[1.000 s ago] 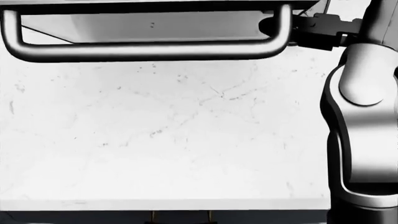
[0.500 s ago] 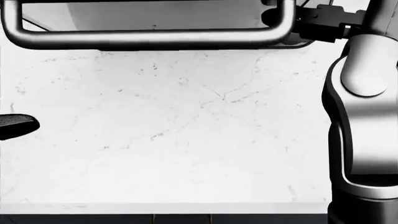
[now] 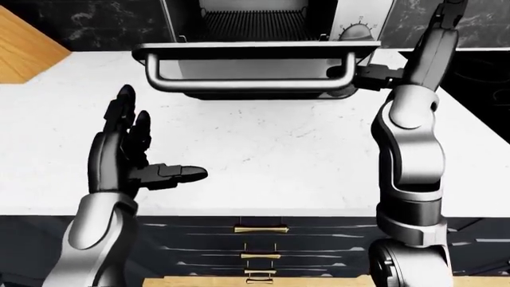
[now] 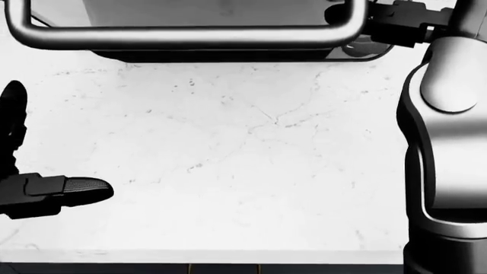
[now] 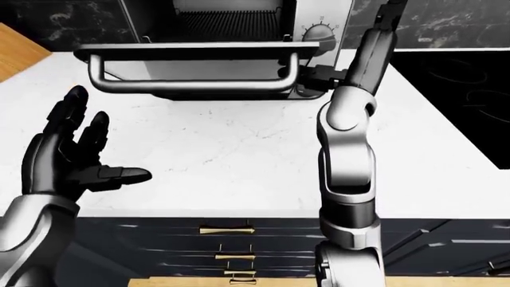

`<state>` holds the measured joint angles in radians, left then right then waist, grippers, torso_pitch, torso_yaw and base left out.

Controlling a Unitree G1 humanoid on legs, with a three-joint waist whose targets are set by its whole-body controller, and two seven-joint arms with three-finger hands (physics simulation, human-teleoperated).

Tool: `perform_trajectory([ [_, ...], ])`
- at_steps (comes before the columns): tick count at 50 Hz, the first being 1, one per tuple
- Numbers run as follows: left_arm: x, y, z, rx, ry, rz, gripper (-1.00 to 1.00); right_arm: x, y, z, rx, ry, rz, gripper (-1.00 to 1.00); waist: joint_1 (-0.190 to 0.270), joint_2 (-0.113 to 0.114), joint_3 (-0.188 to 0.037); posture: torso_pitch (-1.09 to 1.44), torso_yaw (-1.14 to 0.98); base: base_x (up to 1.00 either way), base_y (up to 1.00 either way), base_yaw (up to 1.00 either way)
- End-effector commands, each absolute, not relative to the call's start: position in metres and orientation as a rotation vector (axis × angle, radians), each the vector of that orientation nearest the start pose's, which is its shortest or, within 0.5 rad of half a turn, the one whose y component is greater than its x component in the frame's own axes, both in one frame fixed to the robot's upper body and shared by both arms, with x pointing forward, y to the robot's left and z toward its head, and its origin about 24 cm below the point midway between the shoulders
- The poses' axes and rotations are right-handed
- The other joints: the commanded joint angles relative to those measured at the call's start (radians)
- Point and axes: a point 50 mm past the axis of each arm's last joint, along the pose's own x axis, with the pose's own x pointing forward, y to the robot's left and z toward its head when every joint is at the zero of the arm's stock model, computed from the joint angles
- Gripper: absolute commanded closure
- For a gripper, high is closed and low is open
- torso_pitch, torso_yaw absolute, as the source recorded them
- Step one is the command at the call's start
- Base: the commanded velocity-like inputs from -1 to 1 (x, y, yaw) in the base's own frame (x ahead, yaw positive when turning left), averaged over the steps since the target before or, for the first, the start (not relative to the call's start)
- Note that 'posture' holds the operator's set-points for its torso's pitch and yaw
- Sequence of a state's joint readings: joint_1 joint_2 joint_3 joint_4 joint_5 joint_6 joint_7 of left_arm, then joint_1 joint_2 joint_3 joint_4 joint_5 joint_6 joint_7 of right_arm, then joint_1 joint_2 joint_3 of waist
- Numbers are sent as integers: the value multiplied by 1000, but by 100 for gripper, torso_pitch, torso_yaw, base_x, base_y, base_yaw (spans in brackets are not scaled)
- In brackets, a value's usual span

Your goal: Close the toaster oven door.

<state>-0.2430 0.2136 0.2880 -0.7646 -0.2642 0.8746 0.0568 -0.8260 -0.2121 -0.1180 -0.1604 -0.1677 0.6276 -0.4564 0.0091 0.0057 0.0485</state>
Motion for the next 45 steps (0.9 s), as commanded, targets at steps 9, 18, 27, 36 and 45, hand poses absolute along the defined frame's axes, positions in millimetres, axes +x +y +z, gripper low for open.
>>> perform_trajectory([
  [9,236,184,207,12,-224,26,-100,316,-185,301,-157,-536,-620,-100,-1,-3,-28,0,0,0,0,0],
  [18,246,170,212,1,-221,-19,-100,316,-185,305,-153,-539,-618,-100,0,-5,-28,0,0,0,0,0],
  [27,252,154,211,-15,-207,-72,-100,315,-185,305,-149,-541,-620,-100,1,-9,-30,0,0,0,0,0],
  [36,254,138,209,-17,-206,-137,-100,315,-185,305,-147,-542,-620,-100,1,-12,-30,0,0,0,0,0],
  [45,263,130,214,-20,-220,-148,-100,314,-184,306,-143,-542,-619,-100,2,-16,-30,0,0,0,0,0],
])
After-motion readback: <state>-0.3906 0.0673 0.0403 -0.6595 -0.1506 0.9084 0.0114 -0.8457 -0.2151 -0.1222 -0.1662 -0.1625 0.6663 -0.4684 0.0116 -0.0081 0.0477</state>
